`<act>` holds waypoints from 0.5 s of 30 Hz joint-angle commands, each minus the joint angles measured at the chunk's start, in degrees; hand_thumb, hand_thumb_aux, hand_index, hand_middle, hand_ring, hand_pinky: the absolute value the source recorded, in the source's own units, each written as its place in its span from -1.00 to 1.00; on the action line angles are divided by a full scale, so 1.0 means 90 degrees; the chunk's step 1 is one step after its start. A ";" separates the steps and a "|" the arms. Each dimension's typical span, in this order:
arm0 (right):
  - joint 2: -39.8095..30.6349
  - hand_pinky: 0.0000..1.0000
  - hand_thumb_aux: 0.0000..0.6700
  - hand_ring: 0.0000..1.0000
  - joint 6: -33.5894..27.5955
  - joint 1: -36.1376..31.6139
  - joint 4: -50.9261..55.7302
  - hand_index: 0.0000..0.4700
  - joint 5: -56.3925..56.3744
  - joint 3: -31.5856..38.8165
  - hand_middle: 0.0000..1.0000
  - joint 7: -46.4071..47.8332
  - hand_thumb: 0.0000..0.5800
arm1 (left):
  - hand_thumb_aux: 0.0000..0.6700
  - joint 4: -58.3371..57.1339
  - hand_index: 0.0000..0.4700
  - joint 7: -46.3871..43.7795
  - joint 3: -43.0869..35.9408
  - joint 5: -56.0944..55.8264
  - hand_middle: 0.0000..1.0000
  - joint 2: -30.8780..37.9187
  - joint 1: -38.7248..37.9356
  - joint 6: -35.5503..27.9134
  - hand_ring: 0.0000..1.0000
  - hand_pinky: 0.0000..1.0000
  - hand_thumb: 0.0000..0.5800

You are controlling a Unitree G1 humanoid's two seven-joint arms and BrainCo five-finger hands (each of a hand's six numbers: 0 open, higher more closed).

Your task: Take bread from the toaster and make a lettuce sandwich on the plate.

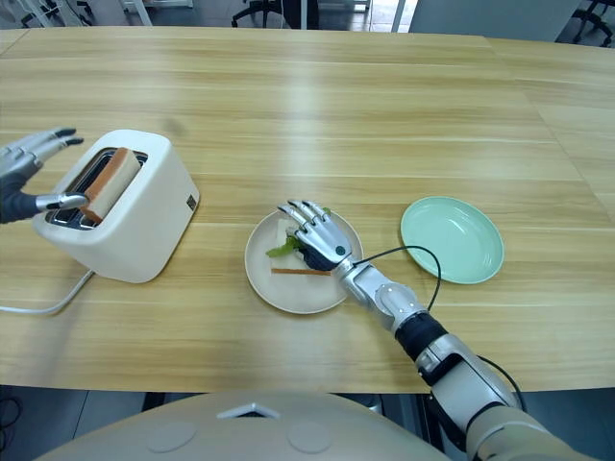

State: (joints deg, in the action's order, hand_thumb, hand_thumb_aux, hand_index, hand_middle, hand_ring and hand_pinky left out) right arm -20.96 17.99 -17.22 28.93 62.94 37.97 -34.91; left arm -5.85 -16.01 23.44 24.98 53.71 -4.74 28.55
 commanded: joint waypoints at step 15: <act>0.0087 -1.00 -0.98 -1.00 0.0340 0.0310 0.0074 -0.98 0.0041 0.0485 -1.00 -0.0510 -0.97 | -0.30 -0.0129 -0.32 -0.0276 -0.1178 0.0043 -1.00 0.0112 0.0306 -0.0187 -1.00 -1.00 0.15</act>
State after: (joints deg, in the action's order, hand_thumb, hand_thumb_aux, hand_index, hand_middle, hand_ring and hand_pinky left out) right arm -20.02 20.72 -14.95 30.44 62.92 41.73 -38.94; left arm -7.08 -17.09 14.78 25.61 54.14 -1.72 26.51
